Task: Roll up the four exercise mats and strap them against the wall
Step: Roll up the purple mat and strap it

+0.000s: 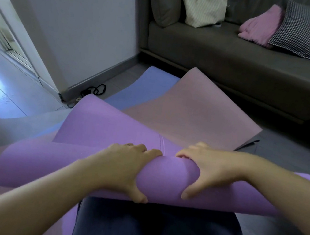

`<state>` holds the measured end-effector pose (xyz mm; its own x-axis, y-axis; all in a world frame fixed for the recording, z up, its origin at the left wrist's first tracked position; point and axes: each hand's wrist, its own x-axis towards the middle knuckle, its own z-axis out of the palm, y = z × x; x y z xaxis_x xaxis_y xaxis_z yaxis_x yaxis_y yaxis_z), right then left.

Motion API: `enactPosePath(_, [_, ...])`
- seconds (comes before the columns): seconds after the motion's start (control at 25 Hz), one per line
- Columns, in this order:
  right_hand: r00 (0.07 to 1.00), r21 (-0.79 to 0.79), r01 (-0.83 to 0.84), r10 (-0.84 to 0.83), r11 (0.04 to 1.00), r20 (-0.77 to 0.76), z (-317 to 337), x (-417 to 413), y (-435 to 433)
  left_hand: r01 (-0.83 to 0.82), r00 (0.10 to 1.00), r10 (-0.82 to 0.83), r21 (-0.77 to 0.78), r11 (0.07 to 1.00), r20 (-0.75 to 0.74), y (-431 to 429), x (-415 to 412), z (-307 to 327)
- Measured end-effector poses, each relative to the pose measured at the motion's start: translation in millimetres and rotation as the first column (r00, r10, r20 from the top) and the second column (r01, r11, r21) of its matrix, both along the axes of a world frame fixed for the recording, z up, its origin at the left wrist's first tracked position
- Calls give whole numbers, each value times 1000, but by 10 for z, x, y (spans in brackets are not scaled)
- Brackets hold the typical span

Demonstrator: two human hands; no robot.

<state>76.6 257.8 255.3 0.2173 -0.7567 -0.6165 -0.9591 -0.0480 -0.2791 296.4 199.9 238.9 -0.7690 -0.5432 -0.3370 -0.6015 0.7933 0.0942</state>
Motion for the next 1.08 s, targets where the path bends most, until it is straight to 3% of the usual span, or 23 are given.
enactPosePath(0.12, [974,-327,-118,45,937,-223,-50,182,304,-74,993,43,312,947,107,-267,-156,104])
enactPosePath(0.24, [945,-488,-132,-39,863,-325,-349,331,377,-121,979,34,439,891,200,-435,-310,201])
enactPosePath(0.36, [966,-640,-79,-99,764,-238,-509,247,303,-108,981,59,271,957,185,-317,-309,180])
enactPosePath(0.44, [969,-588,-80,-77,805,-236,-454,220,266,-13,997,23,-130,991,79,-68,-205,-8])
enactPosePath(0.48, [974,-552,-70,-63,831,-219,-396,220,244,17,1000,-17,-323,946,1,81,-129,-117])
enactPosePath(0.56, [992,-460,-25,-36,887,-125,-266,199,107,-18,986,-68,-508,861,-150,238,9,-327])
enactPosePath(0.68, [997,-189,79,-74,979,32,-110,109,-246,-103,973,-31,-555,825,-227,92,145,-491])
enactPosePath(0.76, [995,-116,87,-79,989,67,-121,84,-378,-124,973,-9,-554,823,-231,-13,124,-476])
enactPosePath(0.84, [995,-261,9,-34,965,-91,-197,126,-320,-113,978,-3,-543,832,-208,-85,99,-435])
enactPosePath(0.92, [958,-509,-110,-45,854,-283,-398,212,-114,-100,979,-15,-546,832,-202,-136,81,-402])
enactPosePath(1.0, [955,-631,-155,-47,760,-292,-494,280,2,-81,982,-27,-545,834,-186,-153,59,-372])
enactPosePath(1.08, [957,-616,-168,-23,770,-290,-346,224,-55,-75,986,-17,-529,845,-168,-128,22,-261])
